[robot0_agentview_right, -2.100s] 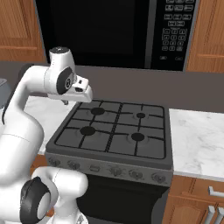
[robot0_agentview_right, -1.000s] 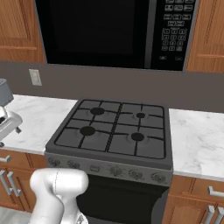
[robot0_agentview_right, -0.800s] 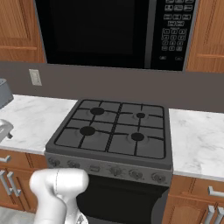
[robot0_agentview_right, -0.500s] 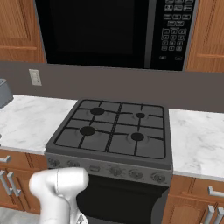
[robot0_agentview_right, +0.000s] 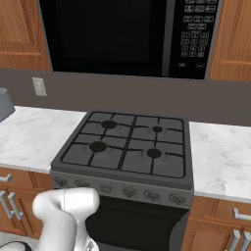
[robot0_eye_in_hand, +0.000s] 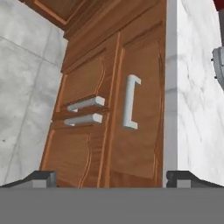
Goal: Take the pizza cutter from the drawer on the left and place it on the dining counter for cutting.
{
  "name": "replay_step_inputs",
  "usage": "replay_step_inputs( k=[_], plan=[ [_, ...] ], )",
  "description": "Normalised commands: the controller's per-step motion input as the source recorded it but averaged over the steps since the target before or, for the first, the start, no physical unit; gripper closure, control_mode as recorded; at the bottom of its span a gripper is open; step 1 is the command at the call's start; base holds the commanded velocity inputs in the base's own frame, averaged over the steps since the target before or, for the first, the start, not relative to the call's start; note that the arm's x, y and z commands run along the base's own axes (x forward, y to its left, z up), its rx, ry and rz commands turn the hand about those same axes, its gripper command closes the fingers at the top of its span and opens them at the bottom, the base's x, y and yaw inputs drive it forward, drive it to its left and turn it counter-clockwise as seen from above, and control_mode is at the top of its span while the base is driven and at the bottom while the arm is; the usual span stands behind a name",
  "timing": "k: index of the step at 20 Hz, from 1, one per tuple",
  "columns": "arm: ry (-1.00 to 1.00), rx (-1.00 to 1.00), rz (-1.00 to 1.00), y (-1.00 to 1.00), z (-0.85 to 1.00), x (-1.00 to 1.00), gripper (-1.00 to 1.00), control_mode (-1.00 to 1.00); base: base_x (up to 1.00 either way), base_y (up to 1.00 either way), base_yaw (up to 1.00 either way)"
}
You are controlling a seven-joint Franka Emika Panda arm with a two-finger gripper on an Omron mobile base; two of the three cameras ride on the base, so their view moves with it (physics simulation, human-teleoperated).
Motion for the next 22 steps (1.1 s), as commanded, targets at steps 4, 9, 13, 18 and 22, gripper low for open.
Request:
replay_step_inputs(
  k=[4,9,13,18,22],
  plan=[
    [-0.02,-0.1,0.0,0.86,-0.06,0.13,-1.0,-1.0,0.0,0.0,0.0],
    [-0.09,-0.14,0.0,0.73,-0.03,0.01,-1.0,-1.0,0.0,0.0,0.0],
    [-0.17,-0.11,-0.04,0.18,-0.2,0.0,-1.0,-1.0,0.0,0.0,0.0],
    [-0.24,-0.08,-0.05,0.0,-0.28,0.0,-1.0,-1.0,0.0,0.0,0.0],
    [-0.21,-0.02,-0.01,0.0,-0.23,0.13,-1.0,-1.0,0.0,0.0,0.0]
  ],
)
